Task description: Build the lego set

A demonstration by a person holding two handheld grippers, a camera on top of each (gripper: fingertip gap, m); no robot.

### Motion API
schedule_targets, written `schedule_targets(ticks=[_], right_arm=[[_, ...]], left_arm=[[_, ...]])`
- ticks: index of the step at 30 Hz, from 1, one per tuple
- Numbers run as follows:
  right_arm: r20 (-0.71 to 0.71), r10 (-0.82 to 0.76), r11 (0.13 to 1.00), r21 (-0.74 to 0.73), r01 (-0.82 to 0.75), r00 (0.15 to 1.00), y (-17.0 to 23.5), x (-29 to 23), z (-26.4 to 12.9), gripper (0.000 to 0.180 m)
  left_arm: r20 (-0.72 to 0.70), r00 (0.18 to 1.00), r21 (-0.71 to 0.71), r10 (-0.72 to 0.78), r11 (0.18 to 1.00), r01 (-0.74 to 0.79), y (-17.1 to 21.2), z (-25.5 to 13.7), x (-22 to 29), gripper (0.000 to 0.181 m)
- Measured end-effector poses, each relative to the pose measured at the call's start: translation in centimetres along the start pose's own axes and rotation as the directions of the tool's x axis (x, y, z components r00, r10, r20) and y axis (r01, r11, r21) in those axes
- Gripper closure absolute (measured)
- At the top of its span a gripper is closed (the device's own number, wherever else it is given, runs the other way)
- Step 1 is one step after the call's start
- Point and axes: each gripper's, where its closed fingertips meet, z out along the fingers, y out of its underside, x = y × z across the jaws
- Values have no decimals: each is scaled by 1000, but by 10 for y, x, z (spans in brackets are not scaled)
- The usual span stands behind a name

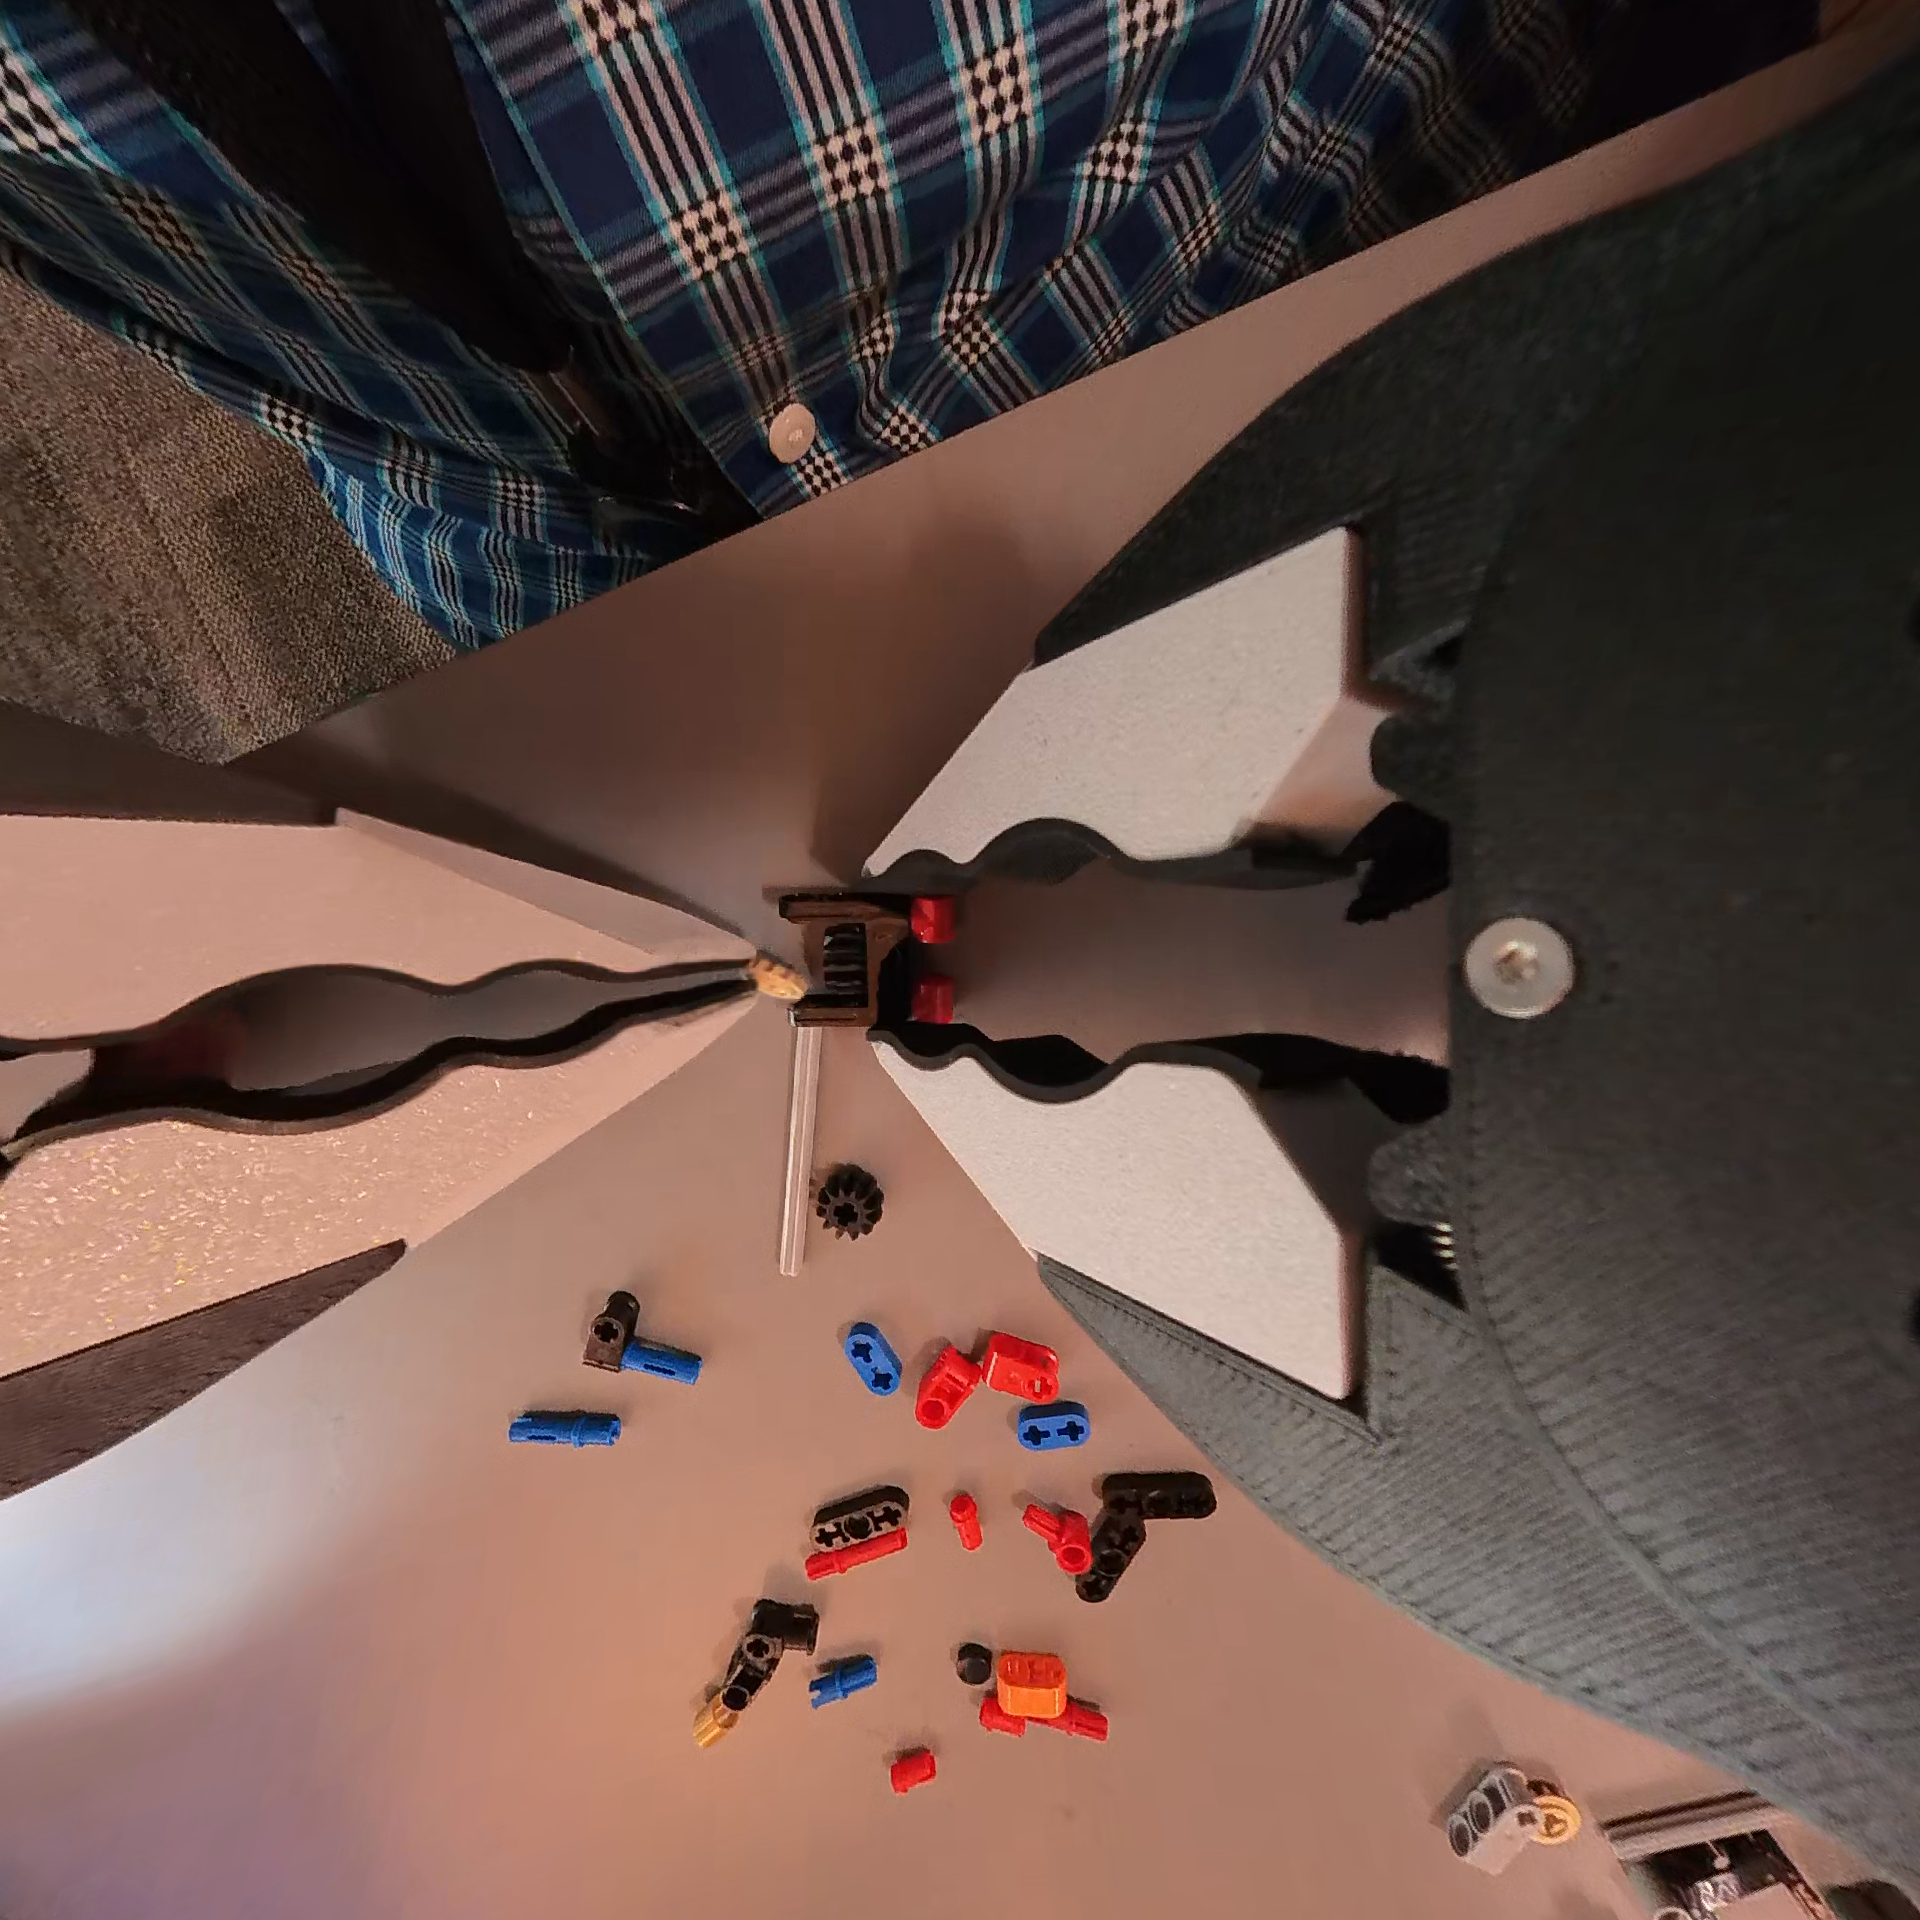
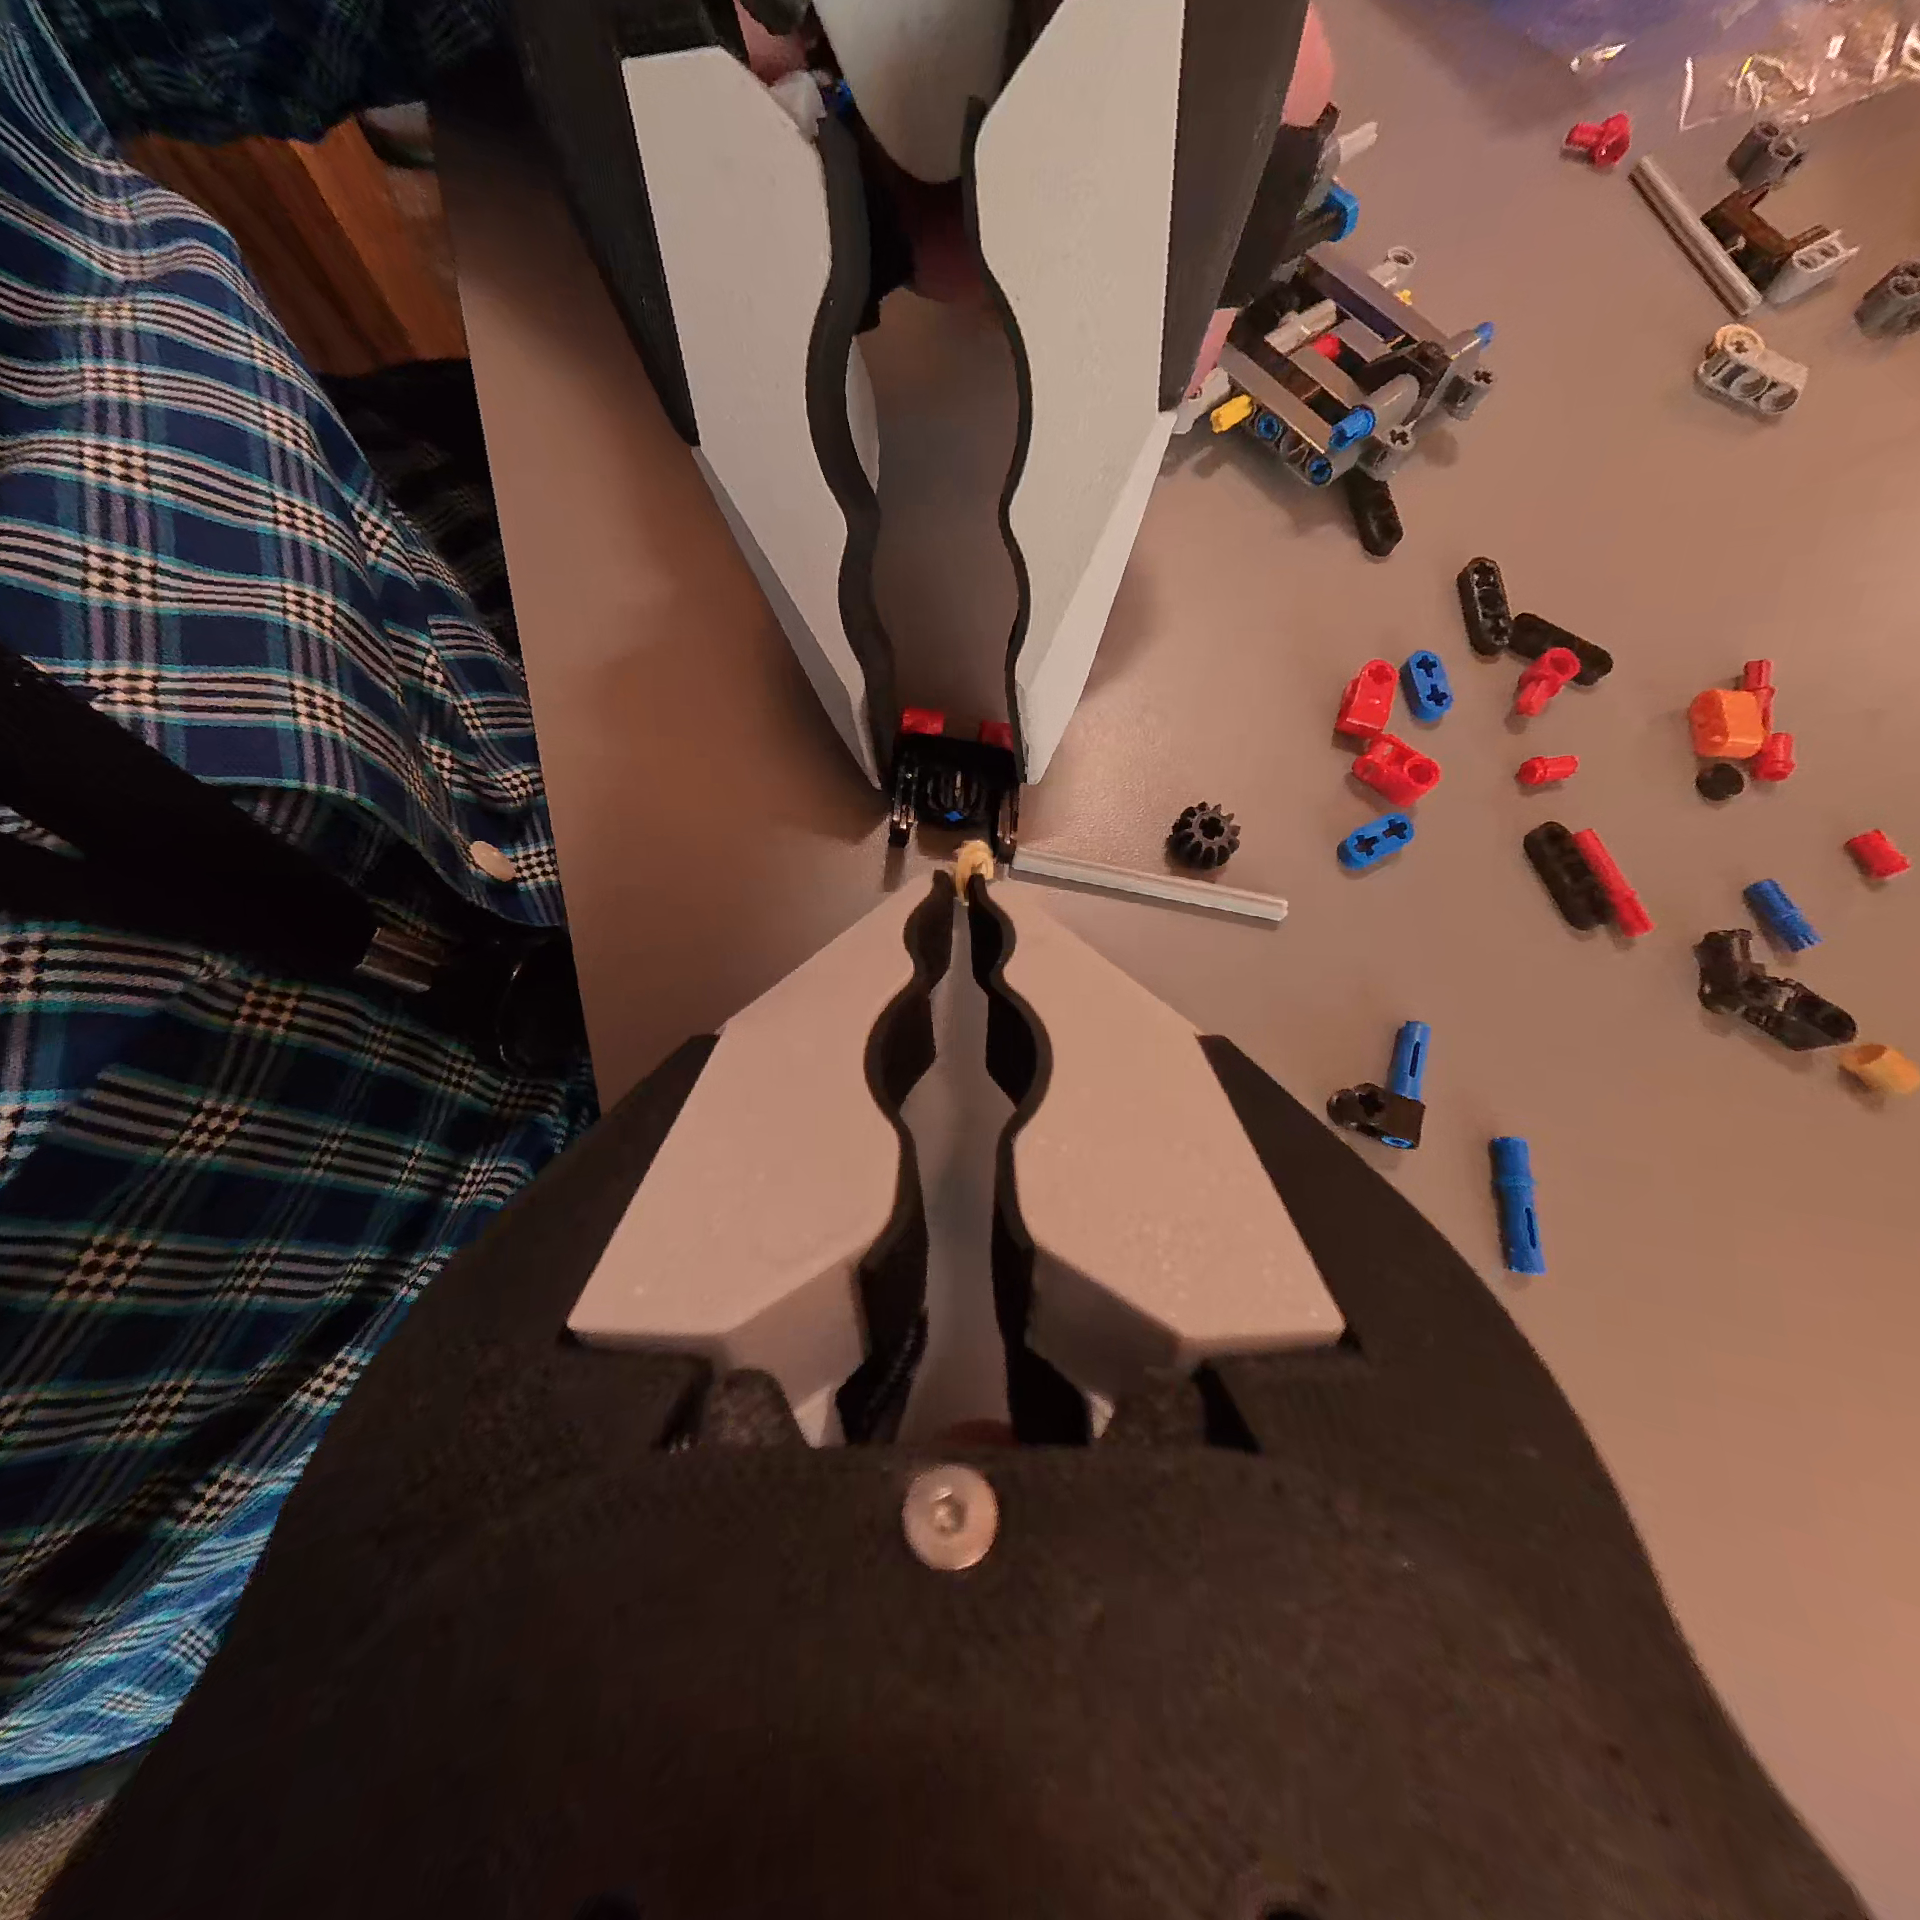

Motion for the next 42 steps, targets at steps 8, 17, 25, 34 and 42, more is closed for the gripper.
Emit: schedule_targets(ticks=[8, 17, 25, 34, 42], right_arm=[[18, 37, 999, 18, -37, 999, -2, 2, -1, 180], [69, 133, 991, 10, -134, 989, -3, 3, 1, 180], [91, 122, 991, 35, -126, 988, -6, -1, -4, 179], [23, -59, 998, -34, 60, 998, 4, -7, 3, 170], [24, -26, 999, -32, 27, 999, 4, -6, 4, 171]], left_arm=[[0, 1000, 2, -3, 1000, 3, 0, 0, 0, 158], [-4, 1000, 6, -5, 1000, 5, 0, 1, 0, 158], [-4, 1000, 6, -3, 1000, 3, 0, 1, 0, 158], [-12, 1000, 2, -4, 1000, 4, 1, 0, 0, 158], [-8, 1000, -1, -2, 1000, 2, 1, 0, 0, 158]])
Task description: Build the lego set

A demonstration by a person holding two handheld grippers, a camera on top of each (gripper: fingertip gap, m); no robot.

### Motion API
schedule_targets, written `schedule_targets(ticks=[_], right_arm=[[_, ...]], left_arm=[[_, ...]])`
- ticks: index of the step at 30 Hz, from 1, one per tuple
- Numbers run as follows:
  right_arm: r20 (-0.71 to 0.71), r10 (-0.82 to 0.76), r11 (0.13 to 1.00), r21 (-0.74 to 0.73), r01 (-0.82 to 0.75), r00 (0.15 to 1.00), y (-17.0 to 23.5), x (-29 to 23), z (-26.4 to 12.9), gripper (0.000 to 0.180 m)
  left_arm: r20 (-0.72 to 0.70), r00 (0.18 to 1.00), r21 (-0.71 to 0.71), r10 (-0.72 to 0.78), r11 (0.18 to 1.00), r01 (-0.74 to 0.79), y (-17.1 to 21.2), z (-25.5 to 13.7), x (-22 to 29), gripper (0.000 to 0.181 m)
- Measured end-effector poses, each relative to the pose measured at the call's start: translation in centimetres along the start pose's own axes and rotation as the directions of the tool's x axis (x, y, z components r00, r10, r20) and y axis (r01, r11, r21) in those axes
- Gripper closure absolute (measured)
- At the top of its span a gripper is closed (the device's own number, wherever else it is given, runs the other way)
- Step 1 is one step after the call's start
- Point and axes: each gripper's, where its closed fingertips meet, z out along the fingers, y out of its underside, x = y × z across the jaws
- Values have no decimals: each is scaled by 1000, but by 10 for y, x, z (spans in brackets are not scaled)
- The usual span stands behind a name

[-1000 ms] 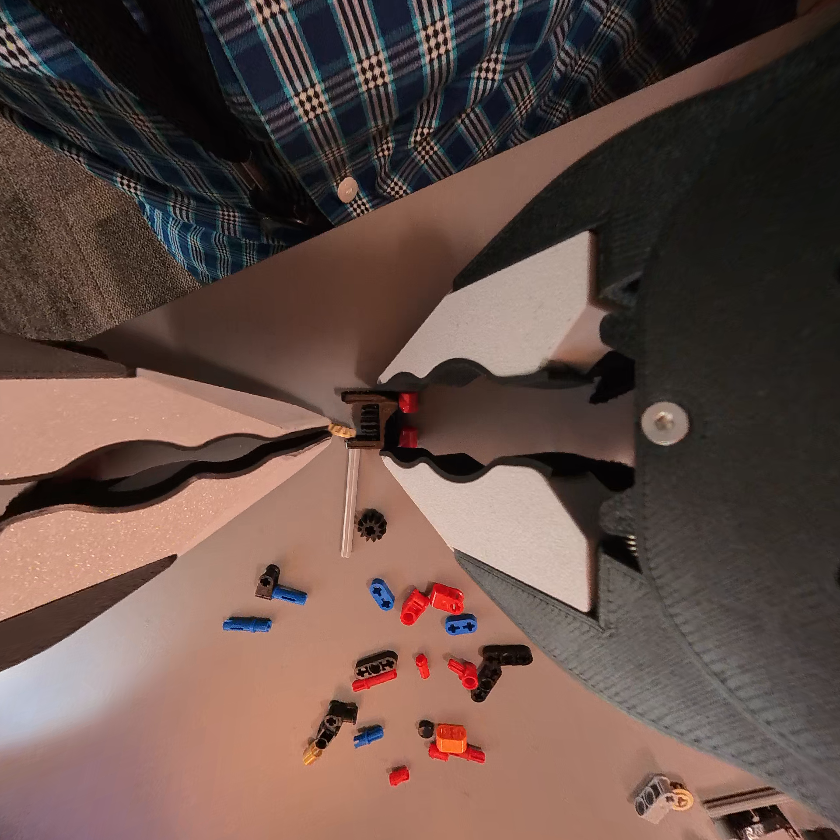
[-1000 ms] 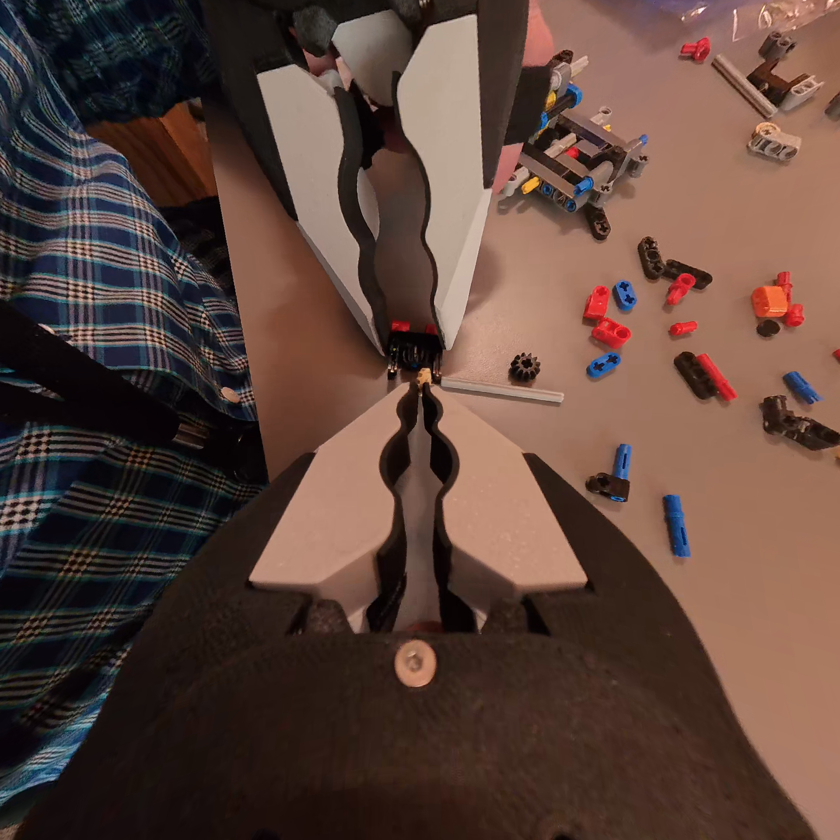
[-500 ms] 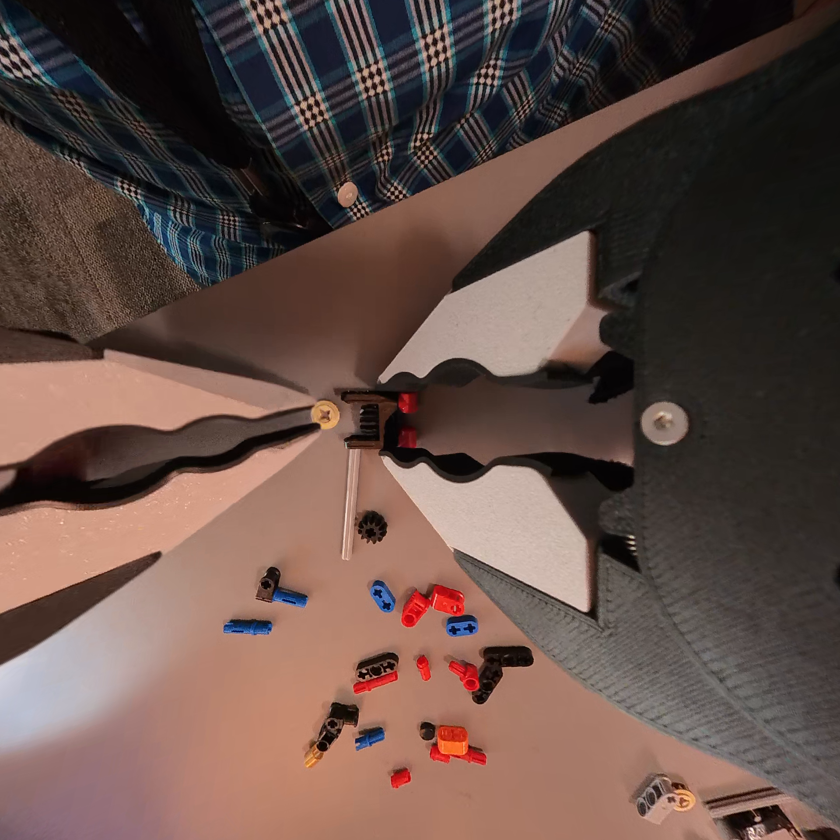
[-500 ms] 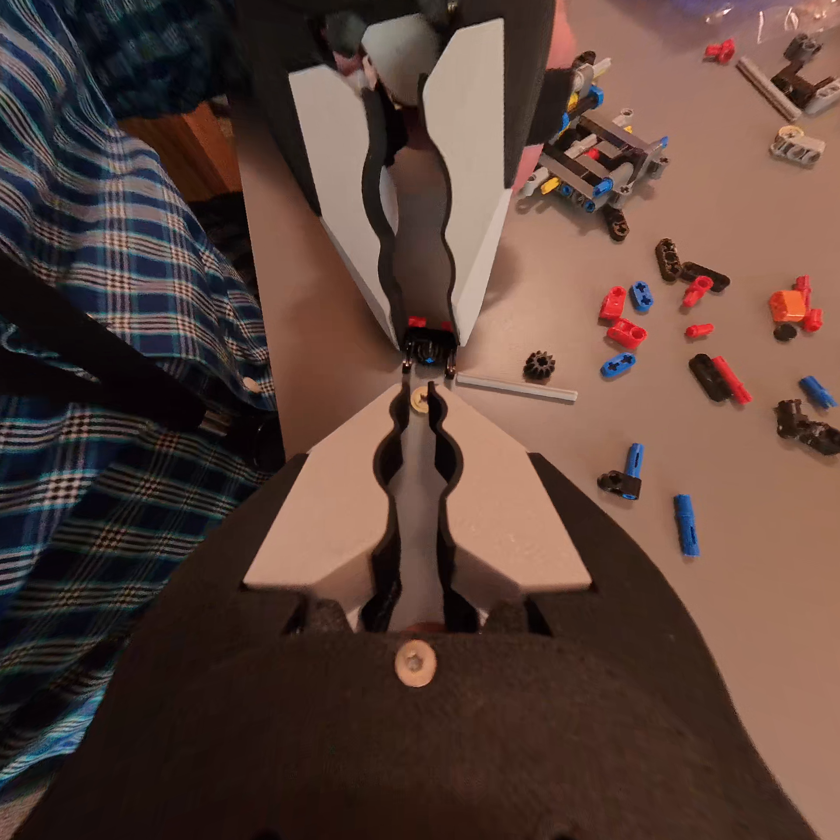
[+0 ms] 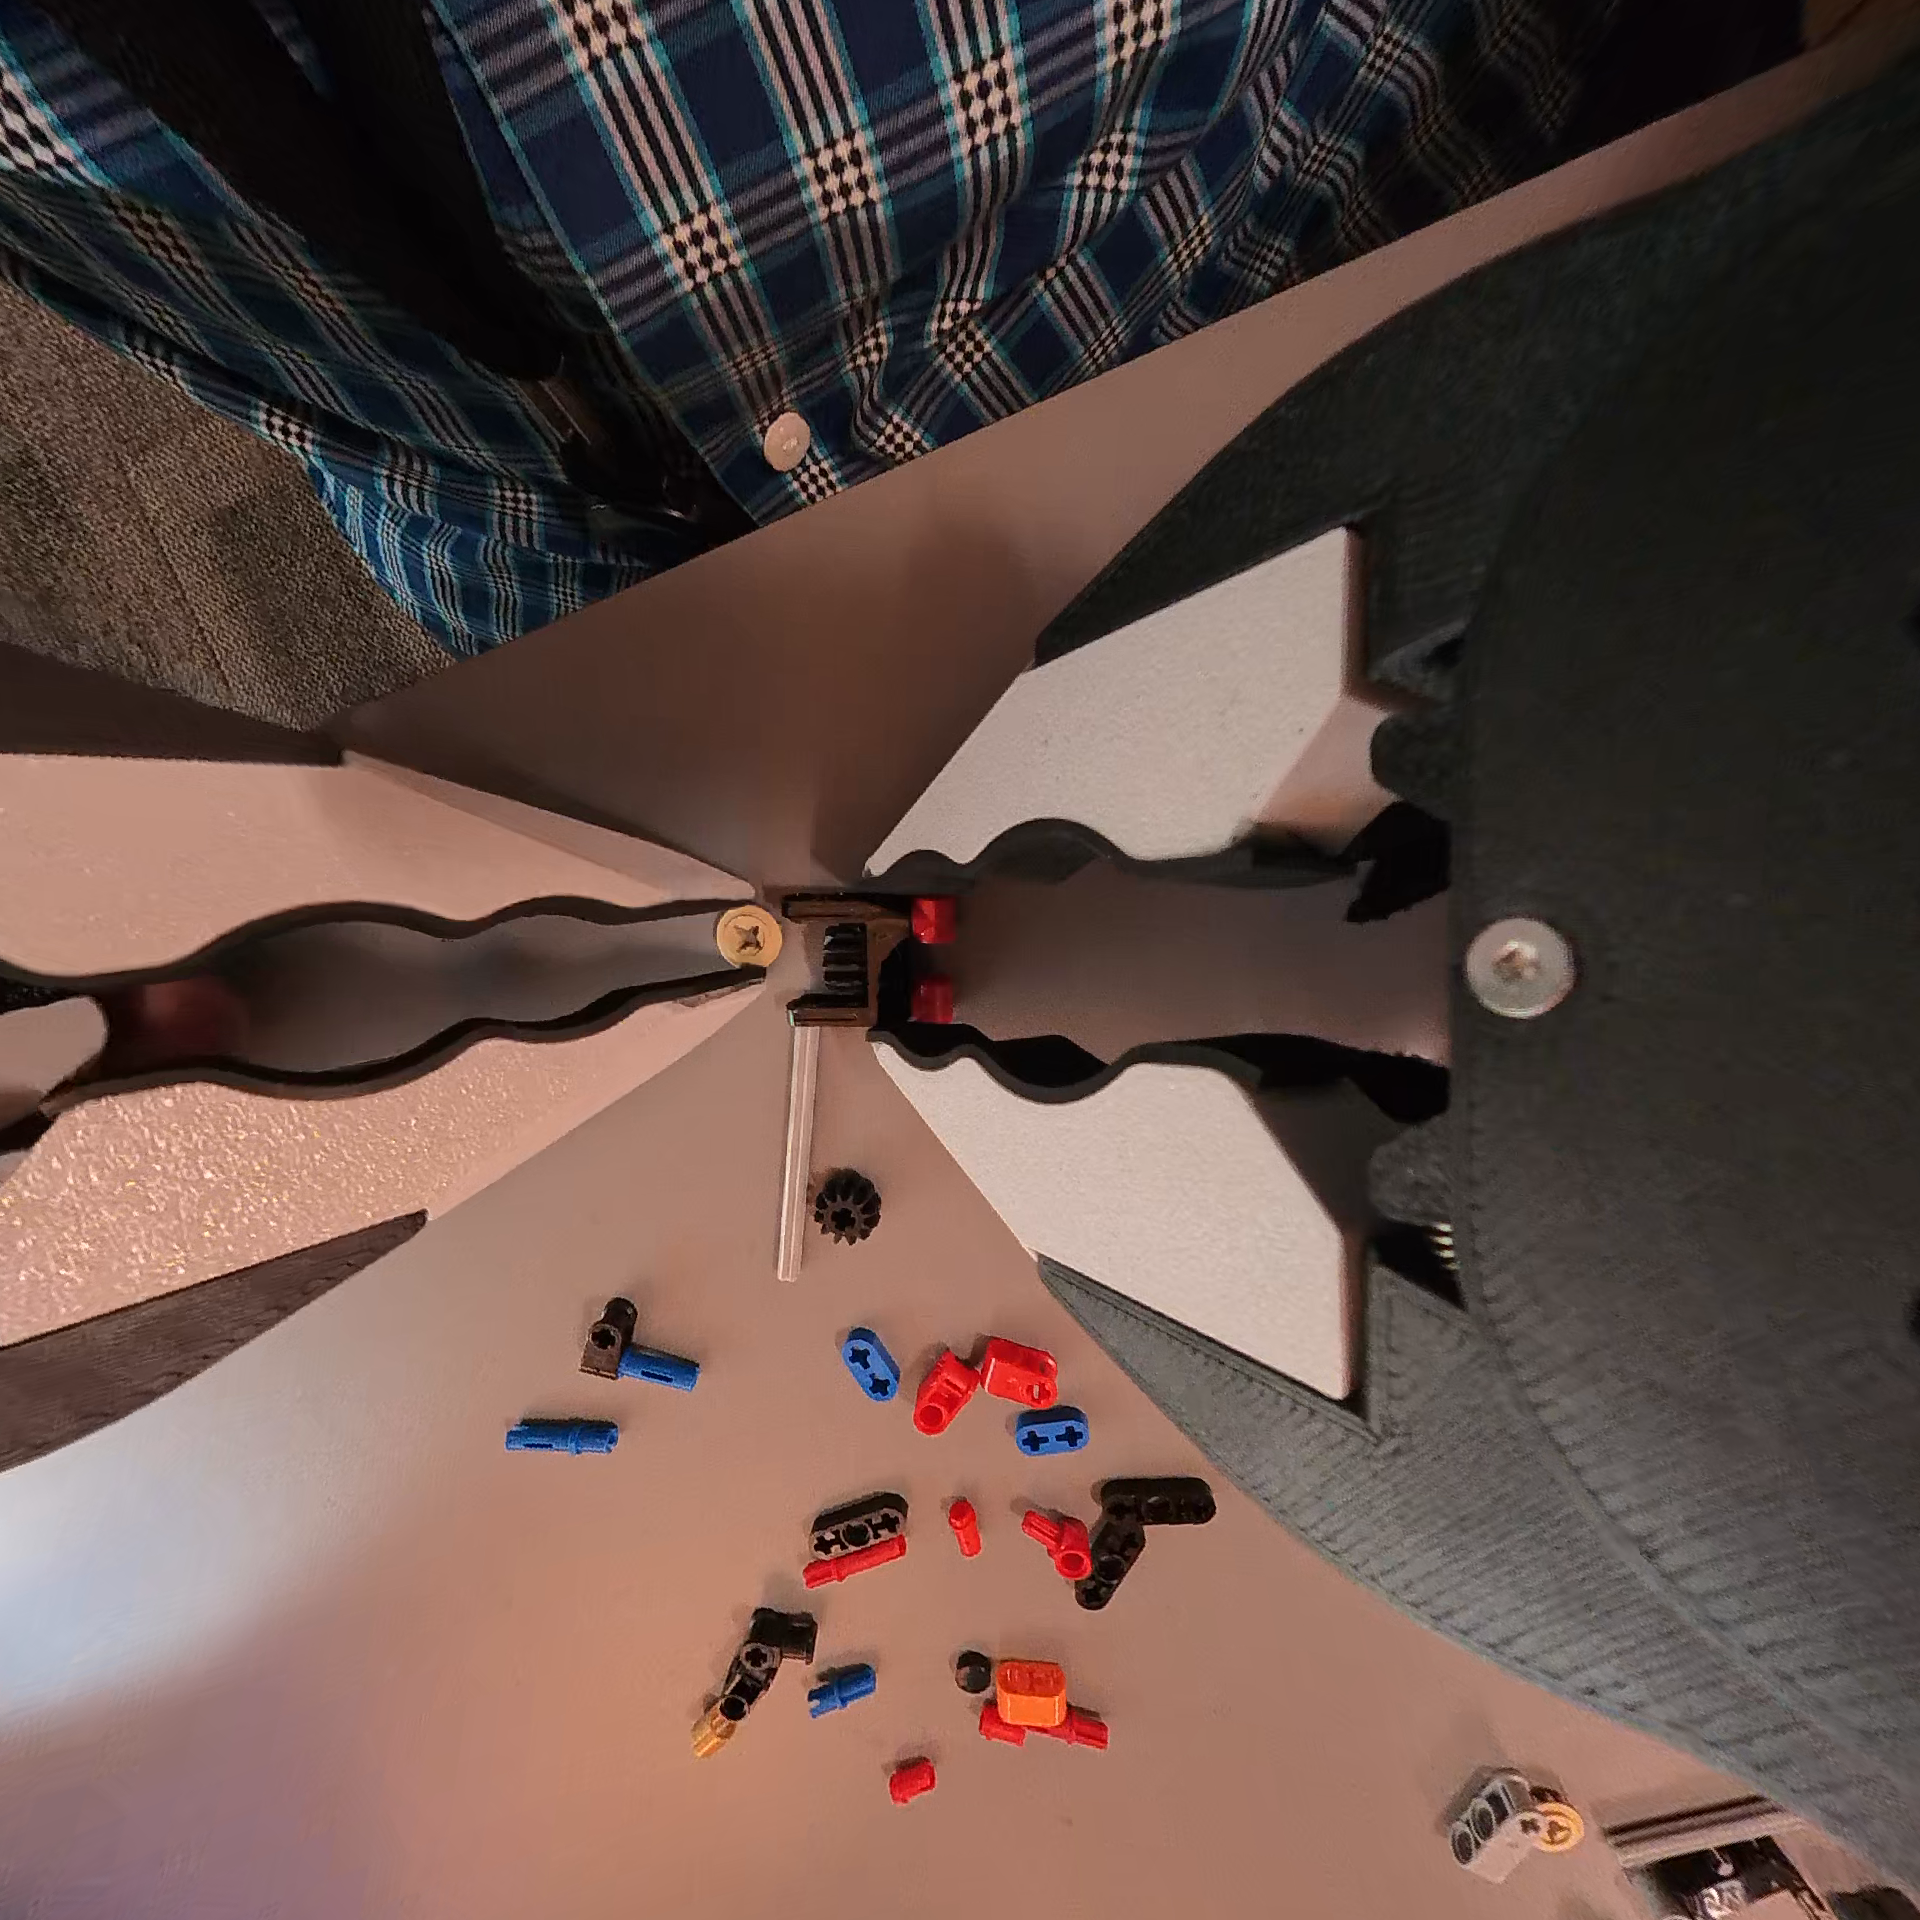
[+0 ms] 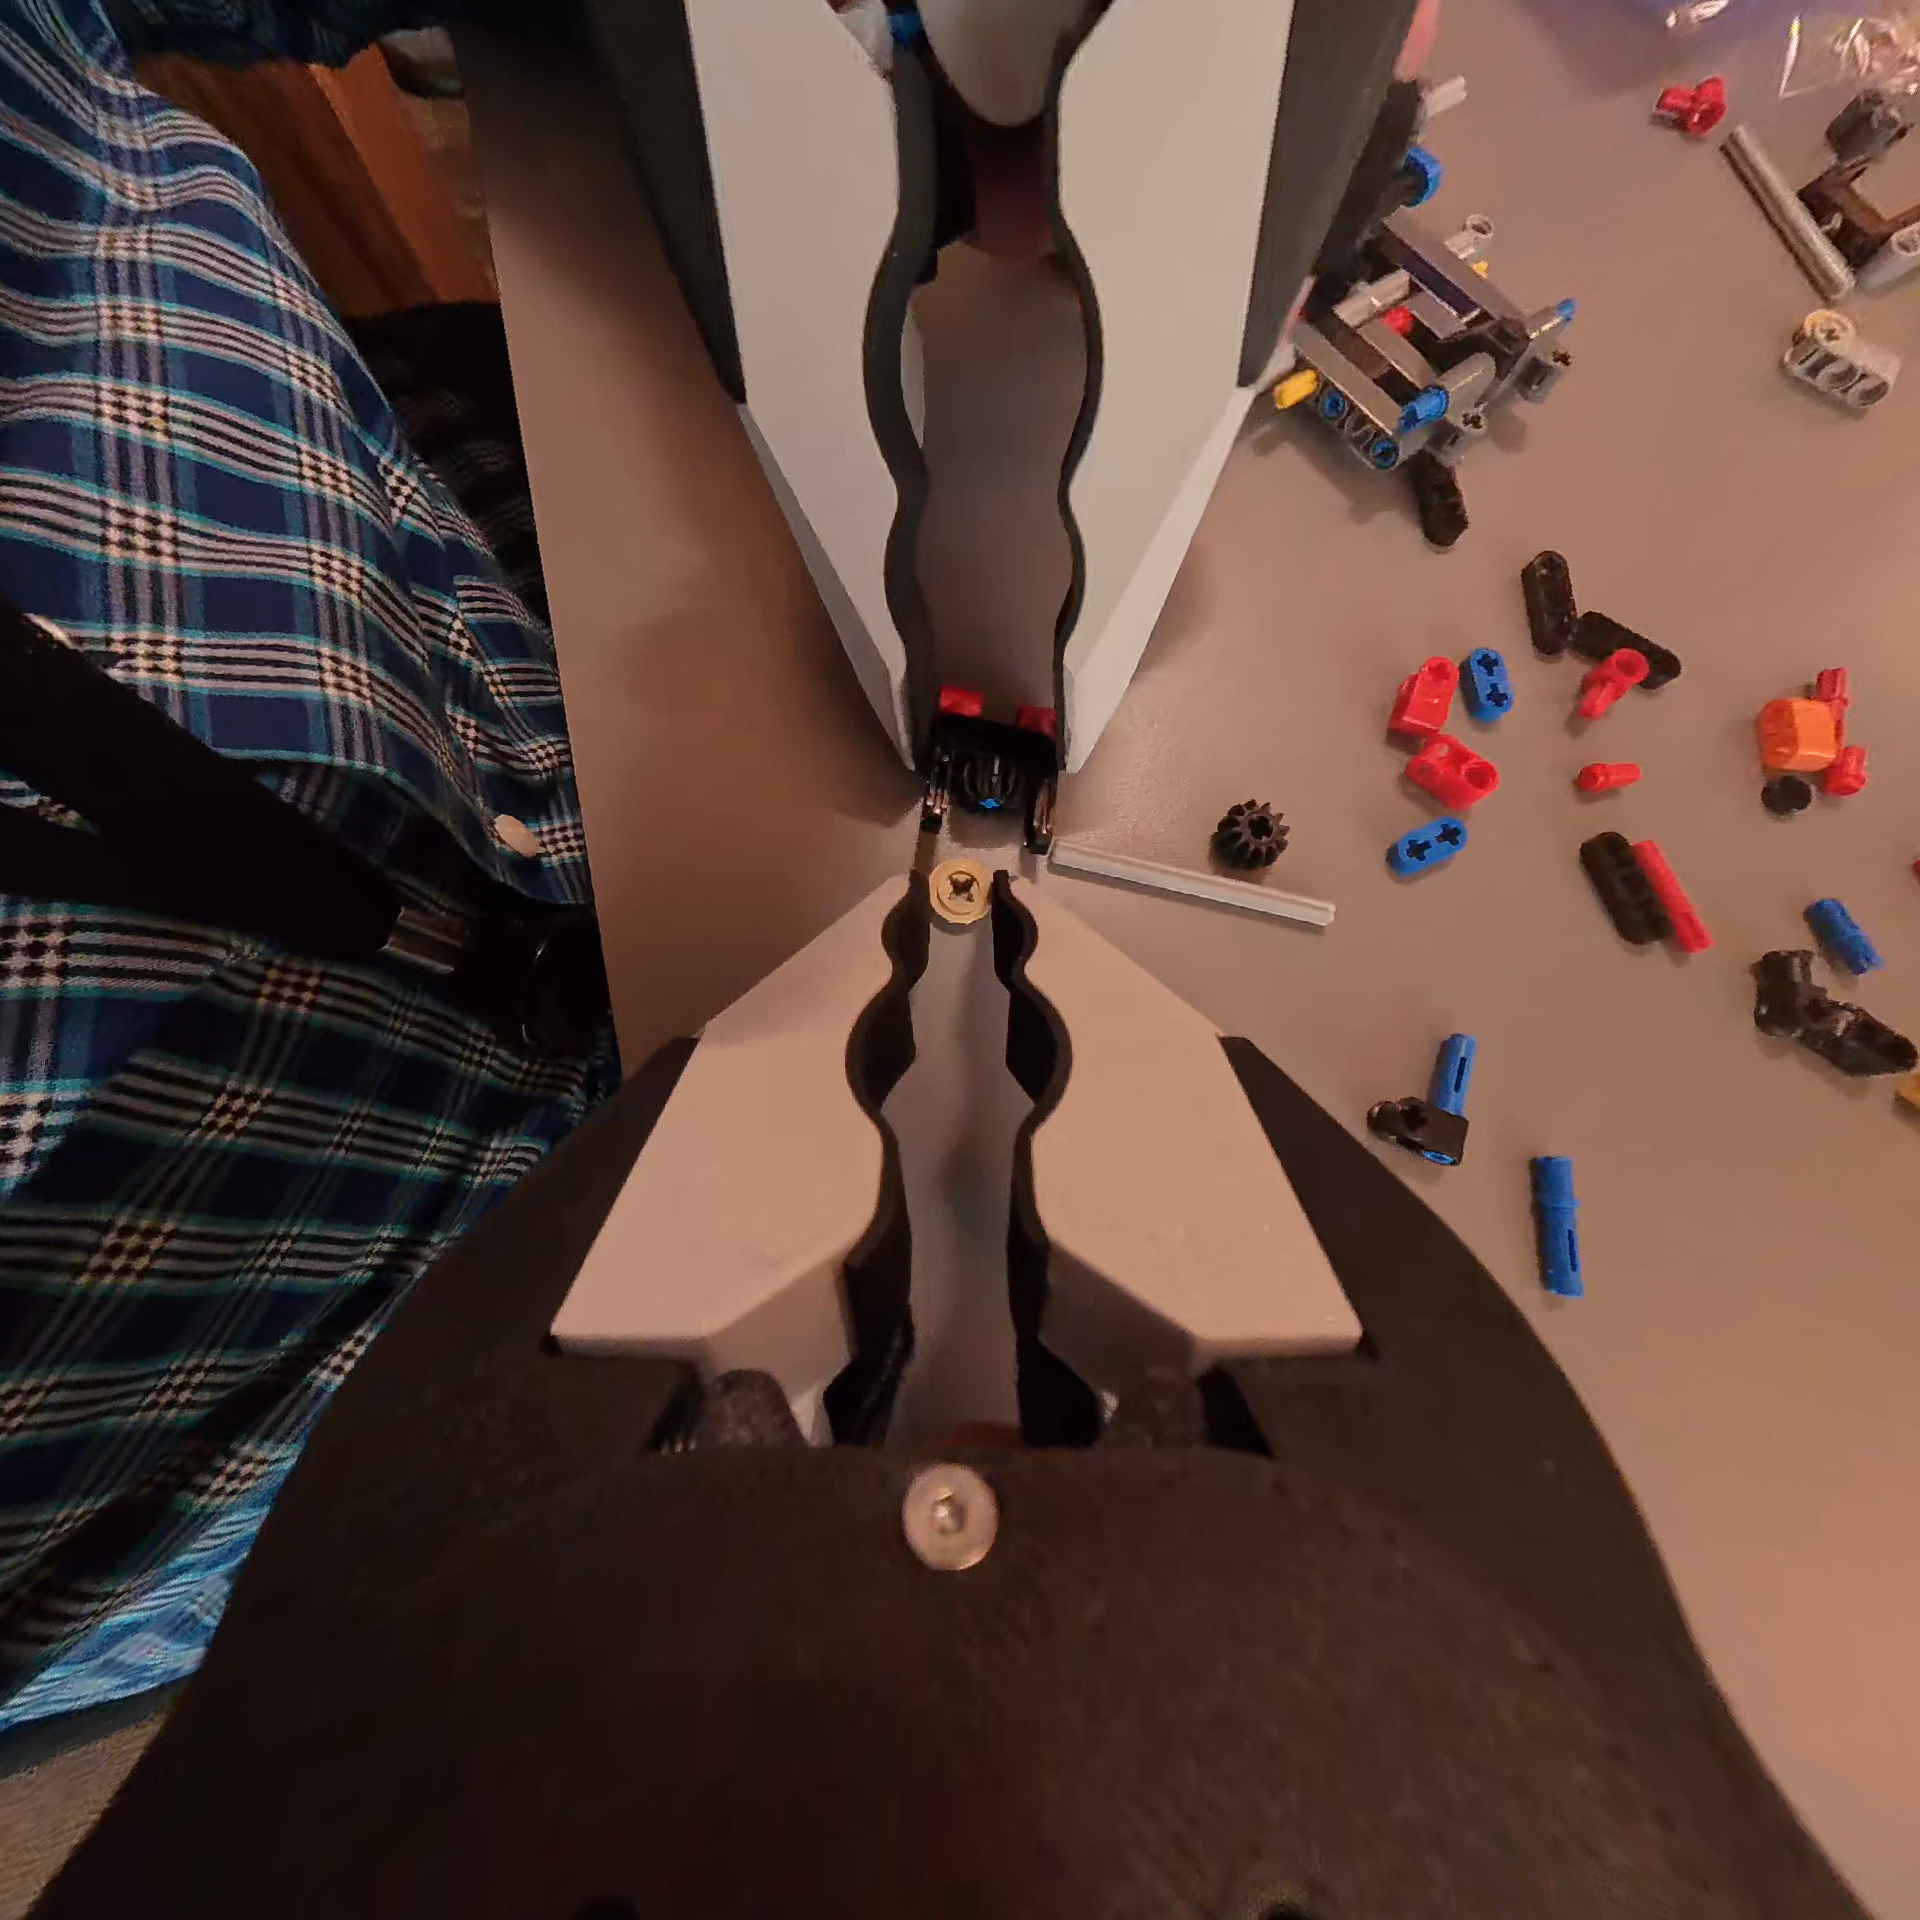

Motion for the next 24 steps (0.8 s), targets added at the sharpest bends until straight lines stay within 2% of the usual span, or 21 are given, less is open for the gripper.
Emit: schedule_targets(ticks=[7, 10, 17, 24], right_arm=[[137, 209, 977, 18, -213, 968, -4, 1, -5, 171], [145, 228, 974, -20, -228, 963, 1, 1, -3, 170], [22, 5, 1000, -4, -5, 1000, -2, 0, -3, 161], [-49, -126, 992, -2, 126, 991, -1, -4, -7, 170]], left_arm=[[-1, 1000, 1, 0, 1000, 0, 0, 0, 0, 158], [0, 1000, 0, 0, 1000, 0, 0, 0, -1, 158], [3, 1000, -2, 3, 1000, -3, 1, 0, -1, 158], [4, 1000, -3, 5, 1000, -5, 0, 1, -1, 158]])
